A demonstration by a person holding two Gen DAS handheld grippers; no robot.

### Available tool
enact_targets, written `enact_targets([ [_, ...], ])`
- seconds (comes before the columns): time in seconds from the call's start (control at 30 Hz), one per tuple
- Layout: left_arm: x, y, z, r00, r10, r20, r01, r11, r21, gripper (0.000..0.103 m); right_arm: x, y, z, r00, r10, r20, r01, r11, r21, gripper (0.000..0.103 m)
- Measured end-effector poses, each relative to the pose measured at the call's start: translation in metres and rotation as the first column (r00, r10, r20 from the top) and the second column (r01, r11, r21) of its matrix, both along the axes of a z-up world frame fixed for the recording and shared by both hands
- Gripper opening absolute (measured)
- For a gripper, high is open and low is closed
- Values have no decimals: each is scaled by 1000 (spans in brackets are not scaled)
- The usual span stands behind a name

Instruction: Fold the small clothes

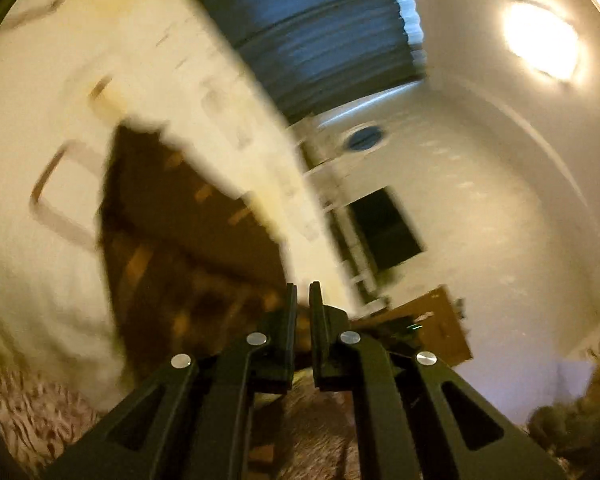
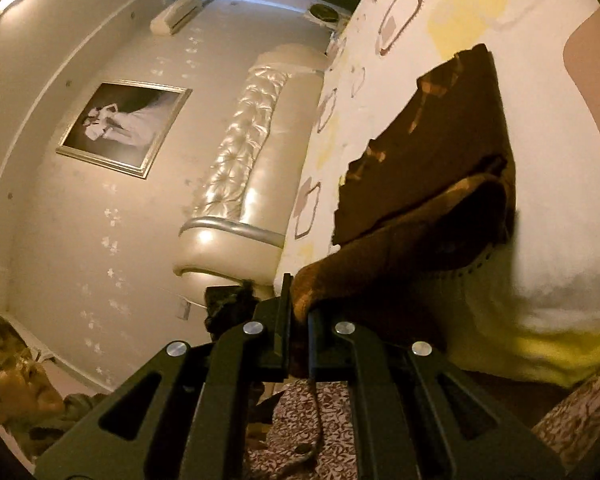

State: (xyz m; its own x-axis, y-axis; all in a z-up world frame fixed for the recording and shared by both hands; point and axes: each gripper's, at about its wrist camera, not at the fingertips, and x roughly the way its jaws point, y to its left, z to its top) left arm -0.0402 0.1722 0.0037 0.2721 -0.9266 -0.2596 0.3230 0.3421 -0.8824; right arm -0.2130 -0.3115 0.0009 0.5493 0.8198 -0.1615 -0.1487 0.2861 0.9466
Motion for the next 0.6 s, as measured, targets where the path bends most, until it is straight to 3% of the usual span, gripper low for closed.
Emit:
enact_targets([
  [0.07, 0, -12, -29, 997, 16, -81, -10, 997, 71, 6, 6, 1, -2, 1000, 3, -4, -3, 1000, 2, 5],
  [0.13, -1, -18, -53, 989, 24, -145, -10, 996, 93, 6, 9, 2, -2, 1000, 6, -4, -6, 1000, 9, 5],
  [0.27, 3, -27, -75, 978, 46, -204, -13, 987, 157, 6, 28, 9, 8, 999, 31, 25, -31, 999, -8, 5],
  [0.37, -1, -36, -84, 970, 69, -234, -9, 968, 249, 7, 43, 11, 12, 999, 38, 34, -37, 999, -28, 5],
  [0.47, -15, -42, -110, 942, 97, -321, 18, 941, 338, 7, 52, 13, 9, 999, 43, 28, -42, 999, -27, 5],
  [0.53, -20, -40, -122, 914, 133, -382, 11, 936, 352, 8, 53, 15, 6, 999, 48, 24, -47, 999, -24, 5],
  [0.6, -20, -36, -121, 907, 167, -386, -18, 932, 362, 13, 52, 17, 4, 998, 56, 21, -55, 998, -25, 5],
])
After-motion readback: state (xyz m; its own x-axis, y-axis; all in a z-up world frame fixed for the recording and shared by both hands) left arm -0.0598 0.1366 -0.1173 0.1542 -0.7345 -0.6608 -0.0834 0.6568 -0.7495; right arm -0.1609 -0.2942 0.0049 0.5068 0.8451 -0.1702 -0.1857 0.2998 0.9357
